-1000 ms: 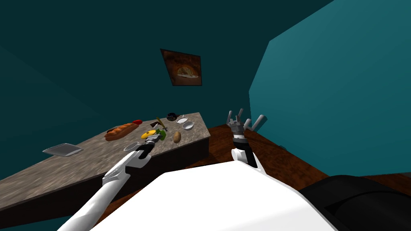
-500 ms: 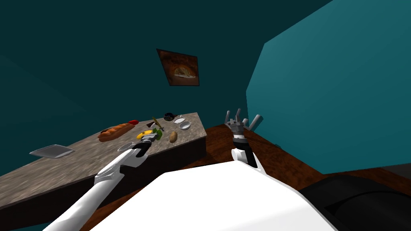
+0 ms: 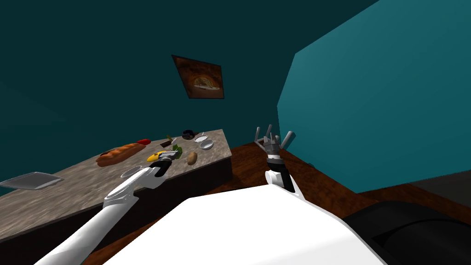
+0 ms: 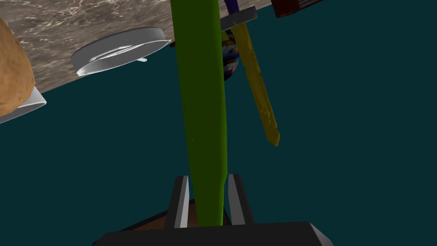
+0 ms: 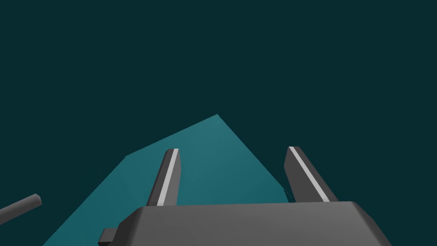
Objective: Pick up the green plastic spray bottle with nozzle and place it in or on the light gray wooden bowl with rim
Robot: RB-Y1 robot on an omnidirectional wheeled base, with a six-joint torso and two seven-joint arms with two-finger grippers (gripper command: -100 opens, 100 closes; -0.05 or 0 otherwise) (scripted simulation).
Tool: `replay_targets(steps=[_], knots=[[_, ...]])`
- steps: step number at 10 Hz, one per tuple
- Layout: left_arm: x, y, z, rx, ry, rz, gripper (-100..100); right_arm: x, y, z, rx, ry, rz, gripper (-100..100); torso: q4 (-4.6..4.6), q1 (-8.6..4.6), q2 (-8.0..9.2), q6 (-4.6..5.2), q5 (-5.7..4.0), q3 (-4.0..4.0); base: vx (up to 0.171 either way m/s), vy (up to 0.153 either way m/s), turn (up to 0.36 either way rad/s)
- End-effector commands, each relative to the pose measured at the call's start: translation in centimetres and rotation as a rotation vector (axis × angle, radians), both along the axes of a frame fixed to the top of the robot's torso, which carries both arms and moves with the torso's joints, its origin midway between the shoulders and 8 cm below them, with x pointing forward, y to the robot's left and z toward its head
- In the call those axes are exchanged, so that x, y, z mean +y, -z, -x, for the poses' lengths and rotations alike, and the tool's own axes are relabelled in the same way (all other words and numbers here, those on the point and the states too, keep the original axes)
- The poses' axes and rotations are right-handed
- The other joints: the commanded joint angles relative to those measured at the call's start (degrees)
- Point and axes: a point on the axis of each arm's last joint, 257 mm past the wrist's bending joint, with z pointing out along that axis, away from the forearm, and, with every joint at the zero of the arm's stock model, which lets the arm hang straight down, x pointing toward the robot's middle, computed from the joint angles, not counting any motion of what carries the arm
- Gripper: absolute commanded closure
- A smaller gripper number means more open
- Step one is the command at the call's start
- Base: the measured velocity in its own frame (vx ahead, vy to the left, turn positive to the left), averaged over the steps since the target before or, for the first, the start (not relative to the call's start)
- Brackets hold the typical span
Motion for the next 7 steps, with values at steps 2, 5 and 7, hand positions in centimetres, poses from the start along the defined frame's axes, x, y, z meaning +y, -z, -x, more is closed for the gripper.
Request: replay_targets(steps=[2, 5, 7], knots=[[-0.8, -2.0, -1.0, -0.062, -0.002, 0.078, 100, 0.0, 0.0, 0.0, 0.000, 0.000, 0.000, 0, -0.01, -0.03, -0.18, 0.00, -0.04, -0.09, 0.070, -0.151, -0.126], [-2.1, -3.0, -1.9, -0.116, 0.005, 0.174, 100, 0.0, 0.0, 0.0, 0.000, 0.000, 0.000, 0, -0.06, 0.25, -0.40, -0.01, 0.09, -0.22, 0.096, -0.096, -0.095], [-3.2, -3.7, -2.5, -0.153, 0.012, 0.249, 100, 0.0, 0.0, 0.0, 0.000, 0.000, 0.000, 0, -0.04, 0.34, -0.38, -0.01, 0.15, -0.20, 0.091, -0.094, -0.096]])
